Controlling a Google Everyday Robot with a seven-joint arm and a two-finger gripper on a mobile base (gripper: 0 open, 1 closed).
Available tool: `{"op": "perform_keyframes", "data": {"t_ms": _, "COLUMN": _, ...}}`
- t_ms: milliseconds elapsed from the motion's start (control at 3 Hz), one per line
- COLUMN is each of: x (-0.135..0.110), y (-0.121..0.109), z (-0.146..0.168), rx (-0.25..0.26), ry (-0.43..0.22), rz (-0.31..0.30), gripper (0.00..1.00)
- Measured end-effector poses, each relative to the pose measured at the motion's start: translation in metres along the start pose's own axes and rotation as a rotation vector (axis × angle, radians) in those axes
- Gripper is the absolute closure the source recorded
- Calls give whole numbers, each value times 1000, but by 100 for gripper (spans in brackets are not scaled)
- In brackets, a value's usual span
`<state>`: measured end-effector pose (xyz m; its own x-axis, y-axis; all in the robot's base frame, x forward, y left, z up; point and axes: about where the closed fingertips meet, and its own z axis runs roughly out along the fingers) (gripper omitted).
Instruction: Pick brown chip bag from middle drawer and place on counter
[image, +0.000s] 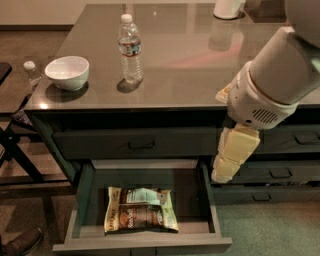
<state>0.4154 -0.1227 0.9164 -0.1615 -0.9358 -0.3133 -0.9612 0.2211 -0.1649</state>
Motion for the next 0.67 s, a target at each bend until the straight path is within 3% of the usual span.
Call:
{"op": "perform_keyframes", "data": {"t_ms": 333, "x": -6, "y": 2, "z": 38, "rx": -11, "ry": 13, "rz": 6, "gripper": 0}}
{"op": "perform_keyframes", "data": {"t_ms": 667, "x": -27, "y": -3, "z": 111, "rx": -22, "ry": 25, "rz": 22, "gripper": 0}}
